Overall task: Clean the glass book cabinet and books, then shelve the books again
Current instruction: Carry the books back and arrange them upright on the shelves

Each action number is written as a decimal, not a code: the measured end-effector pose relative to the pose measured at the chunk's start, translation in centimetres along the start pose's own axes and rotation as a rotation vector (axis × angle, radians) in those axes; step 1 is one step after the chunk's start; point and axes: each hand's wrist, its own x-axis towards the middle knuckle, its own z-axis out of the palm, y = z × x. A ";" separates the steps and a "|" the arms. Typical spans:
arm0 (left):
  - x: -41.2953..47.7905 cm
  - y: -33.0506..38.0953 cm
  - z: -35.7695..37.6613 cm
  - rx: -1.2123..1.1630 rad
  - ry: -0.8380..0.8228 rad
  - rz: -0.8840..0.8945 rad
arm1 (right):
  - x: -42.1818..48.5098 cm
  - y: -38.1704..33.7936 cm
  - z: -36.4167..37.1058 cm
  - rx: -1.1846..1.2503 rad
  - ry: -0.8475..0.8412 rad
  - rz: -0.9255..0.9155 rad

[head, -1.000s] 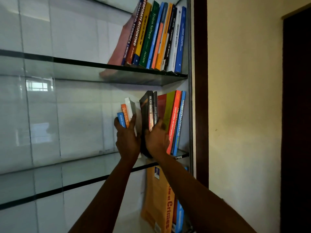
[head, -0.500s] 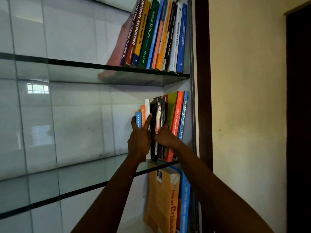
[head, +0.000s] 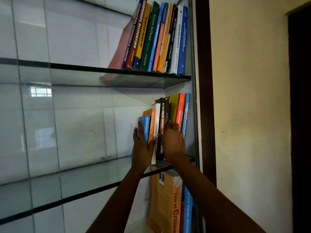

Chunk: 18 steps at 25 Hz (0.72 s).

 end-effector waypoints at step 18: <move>1.4 -2.2 -0.2 -0.323 -0.235 -0.438 | -7.9 5.1 0.6 -0.321 -0.256 -0.367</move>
